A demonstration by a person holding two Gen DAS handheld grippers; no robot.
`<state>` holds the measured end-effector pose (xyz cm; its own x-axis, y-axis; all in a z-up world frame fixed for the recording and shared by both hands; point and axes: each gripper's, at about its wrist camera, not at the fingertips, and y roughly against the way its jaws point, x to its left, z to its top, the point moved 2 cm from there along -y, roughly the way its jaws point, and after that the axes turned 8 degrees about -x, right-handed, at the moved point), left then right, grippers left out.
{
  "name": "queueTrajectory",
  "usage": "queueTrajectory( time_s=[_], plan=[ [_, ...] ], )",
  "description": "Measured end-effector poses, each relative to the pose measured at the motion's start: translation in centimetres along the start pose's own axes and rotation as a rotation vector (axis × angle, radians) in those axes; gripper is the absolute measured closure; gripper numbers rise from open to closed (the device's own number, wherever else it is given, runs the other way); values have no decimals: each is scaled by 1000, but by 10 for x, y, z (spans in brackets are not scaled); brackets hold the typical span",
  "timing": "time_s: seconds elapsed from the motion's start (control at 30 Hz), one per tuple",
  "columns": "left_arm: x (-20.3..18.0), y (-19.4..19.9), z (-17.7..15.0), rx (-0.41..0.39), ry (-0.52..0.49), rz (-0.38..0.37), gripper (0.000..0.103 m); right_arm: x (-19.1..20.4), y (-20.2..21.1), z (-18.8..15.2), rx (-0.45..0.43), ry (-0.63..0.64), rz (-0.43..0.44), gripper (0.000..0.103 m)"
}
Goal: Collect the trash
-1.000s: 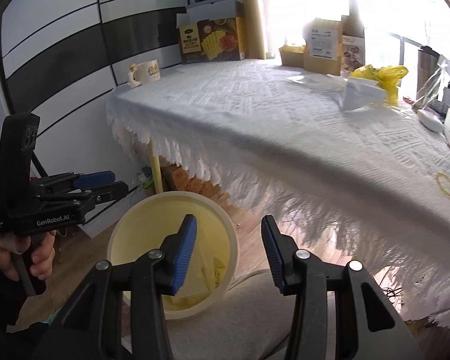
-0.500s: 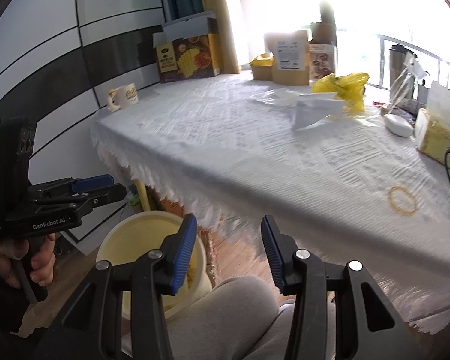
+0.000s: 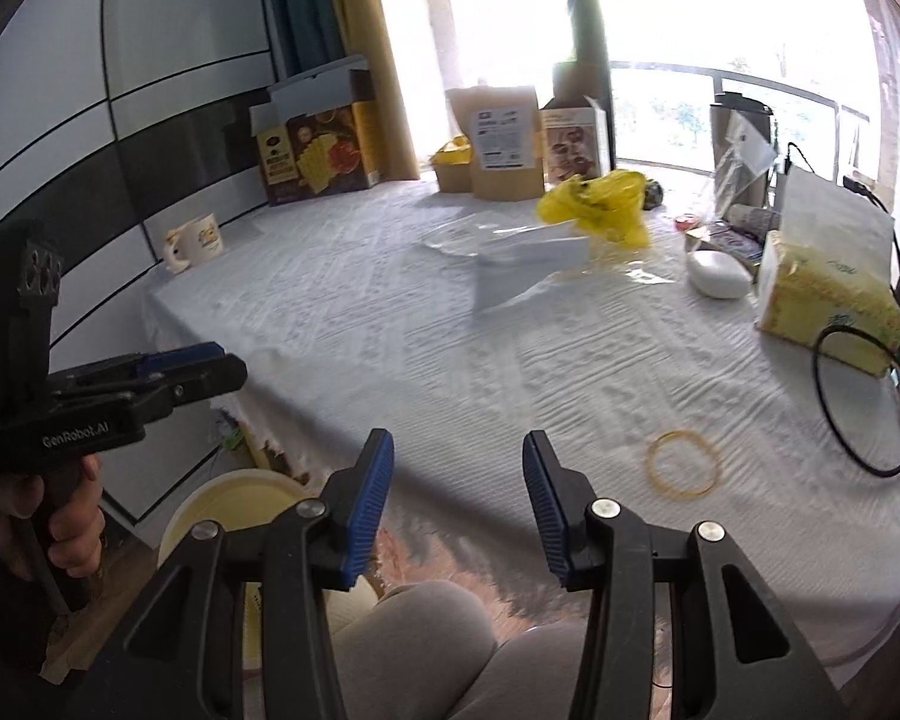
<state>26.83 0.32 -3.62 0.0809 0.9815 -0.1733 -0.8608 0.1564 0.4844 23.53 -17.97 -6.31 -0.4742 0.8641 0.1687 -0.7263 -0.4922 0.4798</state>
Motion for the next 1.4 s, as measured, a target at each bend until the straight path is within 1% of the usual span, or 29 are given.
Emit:
queueTrajectory(
  time_s=[0.23,0.47,0.77,0.9,0.97,1.07,1.13,1.2,1.27,1.37,1.4],
  plan=[
    [-17,-37,25,10,-30,-23,53,-32,2,19,-28,-13,-44,61],
    [-27,-78,47,15,-37,-62,53,-64,-7,36,-43,-27,-90,61],
    [-35,-124,63,23,-80,-85,53,-103,-30,58,-43,-24,-144,61],
    [-37,-143,66,49,-92,-98,53,-122,-42,71,-53,-38,-171,61],
    [-39,-151,66,60,-106,-97,53,-129,-47,76,-60,-49,-182,61],
    [-41,-163,65,82,-143,-61,53,-137,-56,82,-68,-71,-195,61],
    [-42,-167,65,89,-151,-60,53,-140,-64,86,-66,-73,-207,61],
    [-42,-171,65,90,-153,-62,59,-143,-72,92,-60,-68,-220,61],
    [-41,-175,65,101,-144,-74,74,-145,-77,98,-66,-69,-227,61],
    [-40,-178,63,107,-138,-94,84,-150,-85,107,-81,-72,-236,61],
    [-40,-177,63,107,-139,-97,85,-152,-89,110,-83,-76,-237,61]
  ],
)
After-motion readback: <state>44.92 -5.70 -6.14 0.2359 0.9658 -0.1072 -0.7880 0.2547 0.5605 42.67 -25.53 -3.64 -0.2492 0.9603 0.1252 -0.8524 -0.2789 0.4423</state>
